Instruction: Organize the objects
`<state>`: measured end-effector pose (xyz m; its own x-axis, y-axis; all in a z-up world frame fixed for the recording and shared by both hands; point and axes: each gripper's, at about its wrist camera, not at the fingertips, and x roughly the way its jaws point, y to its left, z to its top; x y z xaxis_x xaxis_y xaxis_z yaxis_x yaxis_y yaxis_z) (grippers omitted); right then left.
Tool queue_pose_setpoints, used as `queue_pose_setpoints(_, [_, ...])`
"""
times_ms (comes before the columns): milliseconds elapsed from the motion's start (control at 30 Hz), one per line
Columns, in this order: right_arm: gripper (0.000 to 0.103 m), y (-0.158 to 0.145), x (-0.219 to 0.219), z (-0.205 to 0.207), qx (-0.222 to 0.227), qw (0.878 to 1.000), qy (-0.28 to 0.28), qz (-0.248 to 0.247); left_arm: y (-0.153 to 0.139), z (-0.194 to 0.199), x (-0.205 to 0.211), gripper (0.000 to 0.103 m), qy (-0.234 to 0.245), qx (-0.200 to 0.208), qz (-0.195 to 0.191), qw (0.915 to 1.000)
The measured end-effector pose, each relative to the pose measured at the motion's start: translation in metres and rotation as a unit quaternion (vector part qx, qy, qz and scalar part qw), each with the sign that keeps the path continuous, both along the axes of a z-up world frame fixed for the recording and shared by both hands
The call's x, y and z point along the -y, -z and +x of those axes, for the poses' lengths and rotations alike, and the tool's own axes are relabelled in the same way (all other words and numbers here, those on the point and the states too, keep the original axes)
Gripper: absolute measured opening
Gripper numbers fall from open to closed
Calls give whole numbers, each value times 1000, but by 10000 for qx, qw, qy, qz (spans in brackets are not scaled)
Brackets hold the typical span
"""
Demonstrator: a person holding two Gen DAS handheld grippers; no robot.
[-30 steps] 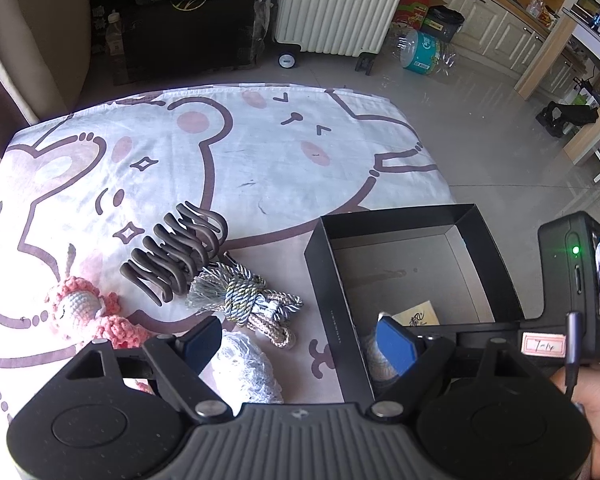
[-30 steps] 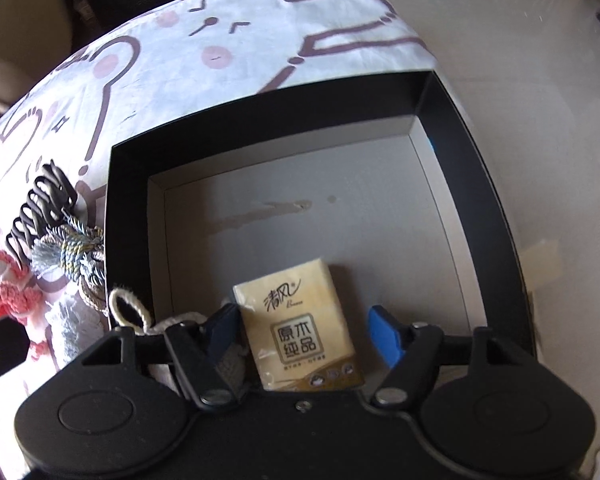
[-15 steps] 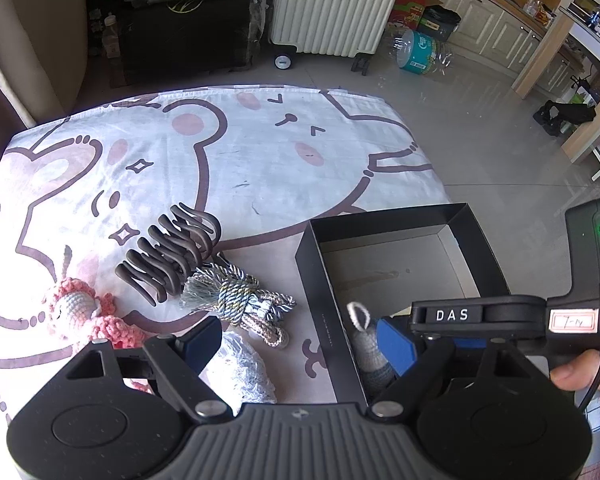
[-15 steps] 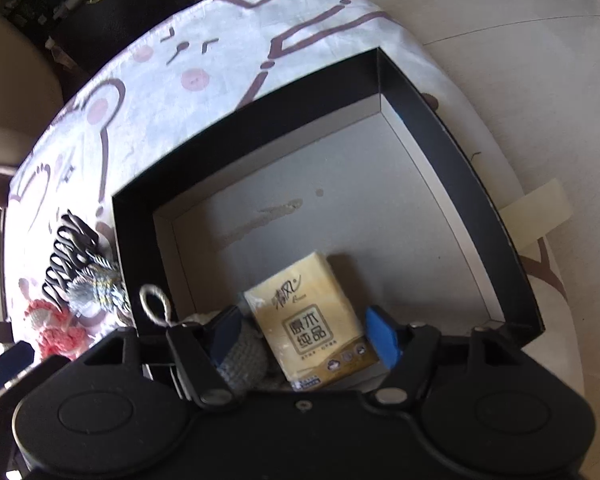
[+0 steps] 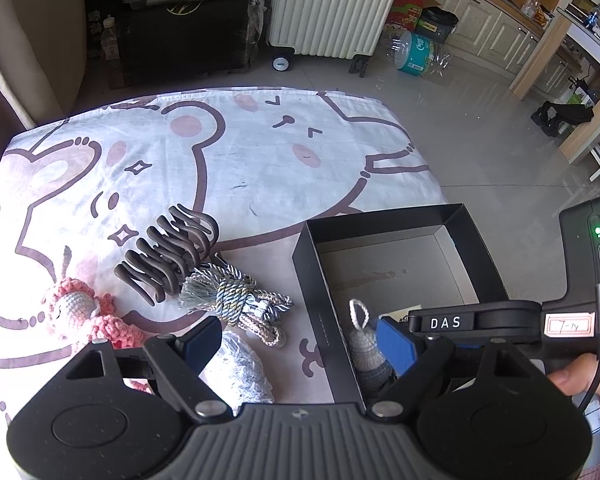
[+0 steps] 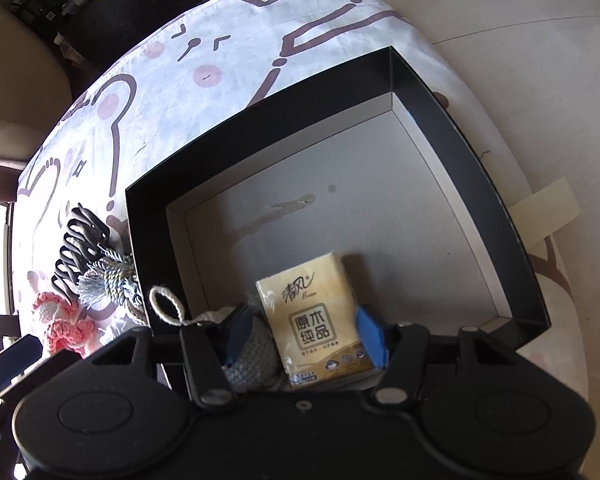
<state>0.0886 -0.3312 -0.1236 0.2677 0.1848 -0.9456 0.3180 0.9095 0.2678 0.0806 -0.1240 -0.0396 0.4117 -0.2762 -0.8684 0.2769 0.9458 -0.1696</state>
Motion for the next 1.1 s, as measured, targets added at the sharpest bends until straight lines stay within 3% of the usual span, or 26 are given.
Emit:
queue_pose_setpoints(400, [59,-41,-5,-14,684,9935,-510,-758,-7,-6,1,85,-39,87,32,9999])
queue_pose_setpoints(600, [61,-66,-1,-31,1042,9891,-482,-923,-12,-13,0,85,-59,152,77,9998])
queue_pose_setpoints(1100, [70,-92,2,-64,1389,9779,-443,-1498,-21,-28,-9,89,-223,277,391,9986])
